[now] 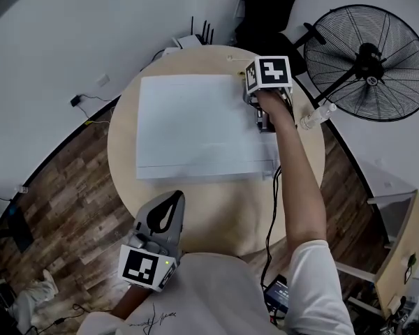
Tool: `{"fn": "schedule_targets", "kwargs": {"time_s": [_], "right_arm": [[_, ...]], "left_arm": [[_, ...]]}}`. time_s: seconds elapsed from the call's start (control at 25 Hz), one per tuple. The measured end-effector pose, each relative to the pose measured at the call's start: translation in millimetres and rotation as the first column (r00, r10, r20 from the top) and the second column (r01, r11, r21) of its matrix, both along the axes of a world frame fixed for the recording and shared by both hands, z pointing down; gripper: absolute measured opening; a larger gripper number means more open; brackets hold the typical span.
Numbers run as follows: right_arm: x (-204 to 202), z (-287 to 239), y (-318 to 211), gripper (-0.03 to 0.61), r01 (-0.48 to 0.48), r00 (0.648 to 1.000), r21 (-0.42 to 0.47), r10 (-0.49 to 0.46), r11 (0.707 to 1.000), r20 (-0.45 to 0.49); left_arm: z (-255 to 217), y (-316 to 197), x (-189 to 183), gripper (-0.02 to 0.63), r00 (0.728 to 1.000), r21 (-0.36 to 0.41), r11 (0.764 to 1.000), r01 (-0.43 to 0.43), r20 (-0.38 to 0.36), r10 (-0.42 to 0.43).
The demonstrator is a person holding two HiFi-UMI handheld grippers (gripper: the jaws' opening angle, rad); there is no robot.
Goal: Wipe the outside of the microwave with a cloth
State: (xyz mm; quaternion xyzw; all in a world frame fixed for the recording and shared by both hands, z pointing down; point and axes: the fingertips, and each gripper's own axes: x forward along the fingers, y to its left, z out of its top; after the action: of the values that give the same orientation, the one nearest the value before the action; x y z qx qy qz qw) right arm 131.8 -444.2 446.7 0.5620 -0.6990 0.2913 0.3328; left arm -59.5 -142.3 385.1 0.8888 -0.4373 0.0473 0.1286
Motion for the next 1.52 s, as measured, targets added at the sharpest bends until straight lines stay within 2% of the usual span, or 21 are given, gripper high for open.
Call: {"fn": "schedule_targets", "kwargs": {"time_s": [0.56, 0.84, 1.52], "right_arm": [[-92.6, -1.3, 6.1, 0.124, 0.091, 0.991, 0.009, -0.091, 0.996, 0.1], [-138.0, -1.9, 4.8, 0.124, 0.125, 0.986, 0.017, -0.126, 0.992, 0.112], [-238.8, -3.3, 5.8, 0.124, 0.256, 0.949, 0.017, -0.254, 0.967, 0.186]], "left_arm": [[-0.2, 8.5, -1.3, -0.006, 1.0, -0.002, 1.0, 0.001, 0.015, -0.001], [0.8, 9.7, -9.4, -0.006, 1.0, -0.005, 1.0, 0.016, 0.017, -0.016], [5.1, 6.0, -27.1, -0.006, 0.998, -0.012, 0.998, 0.06, 0.023, -0.059]]}}
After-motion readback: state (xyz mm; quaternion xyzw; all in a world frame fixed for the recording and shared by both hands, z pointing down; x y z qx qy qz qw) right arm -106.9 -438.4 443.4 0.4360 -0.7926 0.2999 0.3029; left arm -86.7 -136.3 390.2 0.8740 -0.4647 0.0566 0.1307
